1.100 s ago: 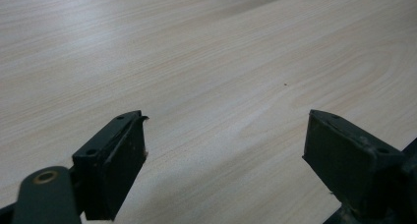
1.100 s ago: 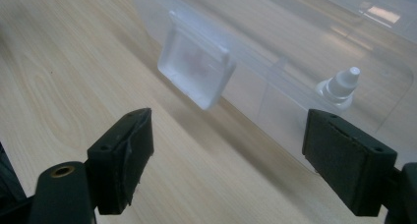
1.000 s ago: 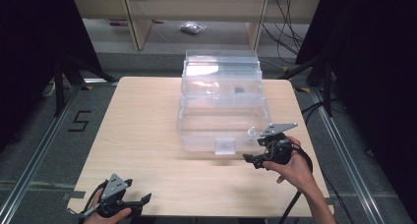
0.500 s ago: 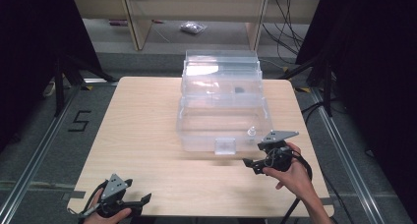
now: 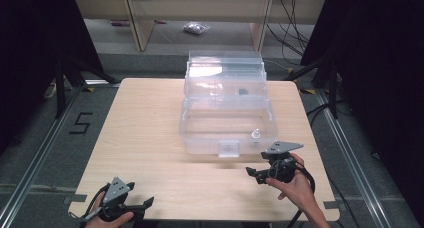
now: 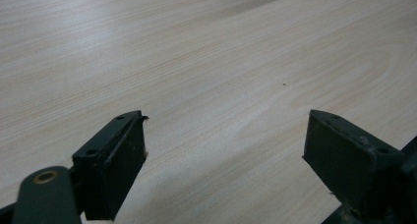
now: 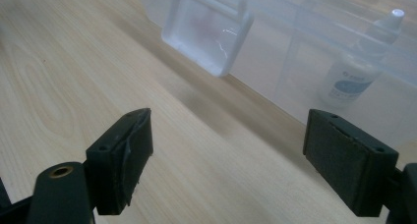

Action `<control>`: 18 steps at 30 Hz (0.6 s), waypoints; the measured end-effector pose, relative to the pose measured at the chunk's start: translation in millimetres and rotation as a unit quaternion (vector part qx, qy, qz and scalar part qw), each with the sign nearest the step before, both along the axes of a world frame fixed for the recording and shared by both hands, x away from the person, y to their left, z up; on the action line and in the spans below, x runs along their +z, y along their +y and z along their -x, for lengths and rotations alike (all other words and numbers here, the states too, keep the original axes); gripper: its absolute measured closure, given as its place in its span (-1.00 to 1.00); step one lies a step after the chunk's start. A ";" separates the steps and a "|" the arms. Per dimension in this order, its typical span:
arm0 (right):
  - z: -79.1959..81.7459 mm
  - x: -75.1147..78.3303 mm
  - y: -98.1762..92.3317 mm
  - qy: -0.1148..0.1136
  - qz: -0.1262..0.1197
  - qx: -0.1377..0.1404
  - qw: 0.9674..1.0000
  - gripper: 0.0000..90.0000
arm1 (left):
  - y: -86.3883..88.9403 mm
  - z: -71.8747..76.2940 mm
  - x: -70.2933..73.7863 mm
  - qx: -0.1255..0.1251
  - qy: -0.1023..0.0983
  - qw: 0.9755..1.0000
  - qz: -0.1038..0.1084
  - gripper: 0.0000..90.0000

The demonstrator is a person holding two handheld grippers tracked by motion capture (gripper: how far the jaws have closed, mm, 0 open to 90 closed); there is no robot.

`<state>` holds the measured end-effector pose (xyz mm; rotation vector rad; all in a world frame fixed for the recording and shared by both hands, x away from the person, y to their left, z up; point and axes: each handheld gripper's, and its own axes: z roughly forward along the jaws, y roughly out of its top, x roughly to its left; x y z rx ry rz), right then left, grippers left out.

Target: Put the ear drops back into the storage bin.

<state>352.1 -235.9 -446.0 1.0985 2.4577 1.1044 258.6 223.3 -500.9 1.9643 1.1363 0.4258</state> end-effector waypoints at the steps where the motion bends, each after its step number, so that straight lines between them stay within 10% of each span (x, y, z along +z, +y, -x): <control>1: 0.9 -1.5 0.6 -0.002 -0.005 -0.004 1.000 -0.56 | 0.0 0.0 0.0 0.000 0.000 1.000 0.000 -0.66; 18: 14.7 -20.8 -0.2 0.017 -0.016 -0.010 1.000 -0.56 | 0.1 0.4 0.6 -0.005 0.000 1.000 -0.001 -0.66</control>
